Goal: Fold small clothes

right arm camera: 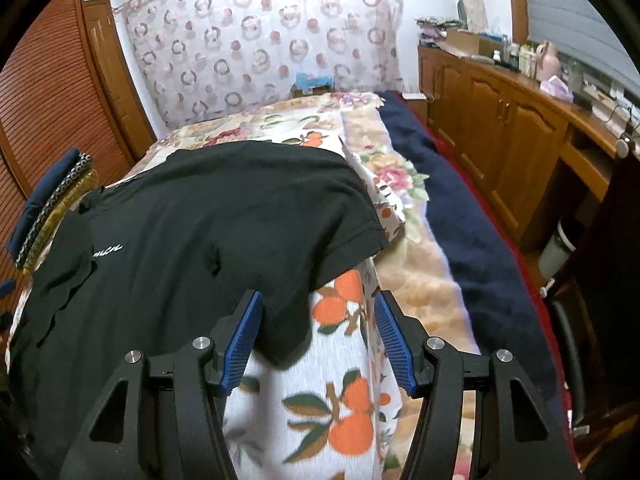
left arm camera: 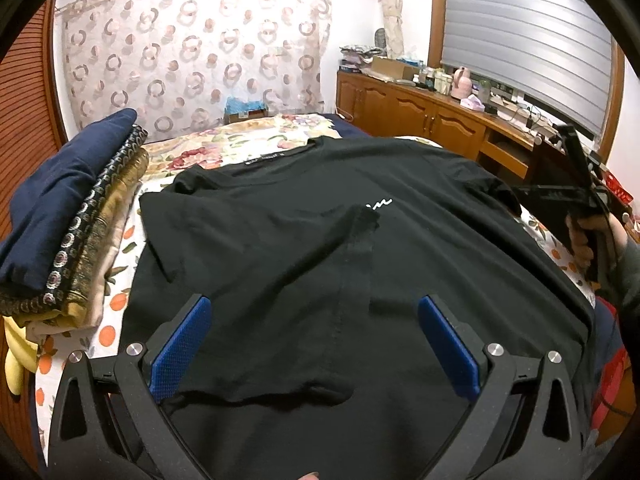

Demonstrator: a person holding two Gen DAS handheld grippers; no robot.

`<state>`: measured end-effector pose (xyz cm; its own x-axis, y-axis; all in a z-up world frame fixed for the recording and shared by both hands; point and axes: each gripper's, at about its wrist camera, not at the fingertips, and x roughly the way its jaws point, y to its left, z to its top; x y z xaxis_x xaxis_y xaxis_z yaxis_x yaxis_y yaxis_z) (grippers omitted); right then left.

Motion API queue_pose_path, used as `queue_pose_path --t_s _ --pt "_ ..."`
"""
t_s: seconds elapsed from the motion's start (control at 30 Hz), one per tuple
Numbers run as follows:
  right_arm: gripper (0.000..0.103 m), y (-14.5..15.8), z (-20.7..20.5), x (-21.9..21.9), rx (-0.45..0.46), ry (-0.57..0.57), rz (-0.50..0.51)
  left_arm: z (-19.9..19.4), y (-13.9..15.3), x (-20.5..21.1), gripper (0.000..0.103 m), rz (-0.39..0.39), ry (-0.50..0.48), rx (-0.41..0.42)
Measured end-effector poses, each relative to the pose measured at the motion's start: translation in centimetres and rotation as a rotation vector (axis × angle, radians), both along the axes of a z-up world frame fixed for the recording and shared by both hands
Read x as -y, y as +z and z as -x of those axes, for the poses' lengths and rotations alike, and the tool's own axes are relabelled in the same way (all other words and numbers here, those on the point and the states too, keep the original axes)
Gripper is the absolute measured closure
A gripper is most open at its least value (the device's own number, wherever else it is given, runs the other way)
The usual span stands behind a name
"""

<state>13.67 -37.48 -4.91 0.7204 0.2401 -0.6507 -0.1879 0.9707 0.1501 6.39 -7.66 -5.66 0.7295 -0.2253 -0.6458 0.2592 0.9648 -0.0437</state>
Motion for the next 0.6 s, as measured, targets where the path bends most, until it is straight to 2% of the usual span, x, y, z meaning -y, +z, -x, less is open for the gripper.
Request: queue_pose_path --t_s 0.13,0.3,0.4,0.53,0.6 --pt "0.043 0.4 -2.8 -1.0 -0.032 -0.001 -0.033 0.1 -0.4 0.5 0.0 0.0 -0.01 -0.012" --pt "0.044 0.5 -5.4 -1.3 -0.061 -0.007 -0.024 0.2 -0.7 0.7 0.0 -0.001 -0.016 -0.02" --pt "0.056 0.4 -7.0 -1.1 -0.072 -0.018 -0.004 0.4 -0.8 0.6 0.0 0.003 -0.013 -0.023" --pt "0.07 -0.2 -6.0 -0.4 -0.038 -0.025 0.049 0.4 -1.0 0.3 0.0 0.01 -0.006 -0.027" --pt "0.089 -0.1 -5.3 -0.9 -0.003 -0.031 0.096 0.4 -1.0 0.2 0.0 0.011 -0.002 -0.026"
